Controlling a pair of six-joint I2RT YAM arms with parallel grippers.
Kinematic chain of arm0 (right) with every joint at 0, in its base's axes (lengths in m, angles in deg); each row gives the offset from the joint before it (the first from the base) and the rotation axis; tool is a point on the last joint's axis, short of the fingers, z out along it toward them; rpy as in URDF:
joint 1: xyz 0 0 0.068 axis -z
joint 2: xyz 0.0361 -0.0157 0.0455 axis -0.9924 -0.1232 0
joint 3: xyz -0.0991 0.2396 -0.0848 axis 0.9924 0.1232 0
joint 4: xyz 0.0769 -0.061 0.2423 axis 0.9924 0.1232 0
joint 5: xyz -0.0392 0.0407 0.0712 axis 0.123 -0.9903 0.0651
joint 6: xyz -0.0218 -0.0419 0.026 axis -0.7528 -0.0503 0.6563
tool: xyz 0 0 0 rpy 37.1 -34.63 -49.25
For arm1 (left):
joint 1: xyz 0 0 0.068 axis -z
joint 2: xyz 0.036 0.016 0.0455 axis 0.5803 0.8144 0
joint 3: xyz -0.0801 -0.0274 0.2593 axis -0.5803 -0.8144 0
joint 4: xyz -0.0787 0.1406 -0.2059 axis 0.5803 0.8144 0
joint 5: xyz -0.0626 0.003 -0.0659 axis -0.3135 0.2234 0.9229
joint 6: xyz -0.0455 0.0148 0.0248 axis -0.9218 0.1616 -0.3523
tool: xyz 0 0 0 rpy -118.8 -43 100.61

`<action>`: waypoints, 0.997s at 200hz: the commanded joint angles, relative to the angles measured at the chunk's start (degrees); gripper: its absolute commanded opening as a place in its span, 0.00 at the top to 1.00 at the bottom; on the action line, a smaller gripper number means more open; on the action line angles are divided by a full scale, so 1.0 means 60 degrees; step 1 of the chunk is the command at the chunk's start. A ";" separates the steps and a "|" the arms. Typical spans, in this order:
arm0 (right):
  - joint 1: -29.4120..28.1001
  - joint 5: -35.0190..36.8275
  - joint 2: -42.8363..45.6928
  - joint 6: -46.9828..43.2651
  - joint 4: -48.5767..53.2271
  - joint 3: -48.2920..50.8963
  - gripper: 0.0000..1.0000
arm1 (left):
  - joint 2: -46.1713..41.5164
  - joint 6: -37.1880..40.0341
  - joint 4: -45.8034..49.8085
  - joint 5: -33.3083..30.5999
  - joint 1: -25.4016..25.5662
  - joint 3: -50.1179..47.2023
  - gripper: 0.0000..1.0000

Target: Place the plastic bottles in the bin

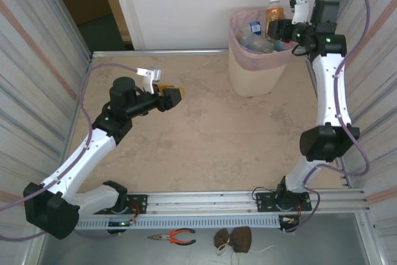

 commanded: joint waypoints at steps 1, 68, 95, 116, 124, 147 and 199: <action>-0.0147 0.1349 -0.0752 -0.0763 0.1815 -0.1188 0.51 | 0.0085 0.0181 -0.0091 0.0018 -0.0093 0.0059 0.36; -0.0650 0.2545 -0.2128 -0.1710 0.3798 -0.2358 0.49 | 0.0396 0.0154 -0.0183 0.0132 -0.0145 0.0224 0.36; -0.0732 0.2476 -0.2409 -0.1721 0.4146 -0.2378 0.46 | 0.0381 0.0176 -0.0142 0.0176 -0.0181 0.0245 0.36; -0.0797 0.2342 -0.2493 -0.1712 0.4294 -0.2618 0.43 | 0.0339 0.0167 -0.0143 0.0182 -0.0199 0.0239 0.36; -0.0807 0.2231 -0.2477 -0.1678 0.4298 -0.2719 0.39 | 0.0310 0.0156 -0.0145 0.0174 -0.0199 0.0239 0.36; -0.0813 0.1997 -0.2295 -0.1525 0.4186 -0.3018 0.28 | 0.0244 0.0165 -0.0115 0.0195 -0.0211 0.0226 0.36; -0.0854 0.2188 -0.1810 -0.1296 0.3494 -0.3146 0.24 | 0.0051 0.0181 -0.0062 0.0144 -0.0240 0.0169 0.36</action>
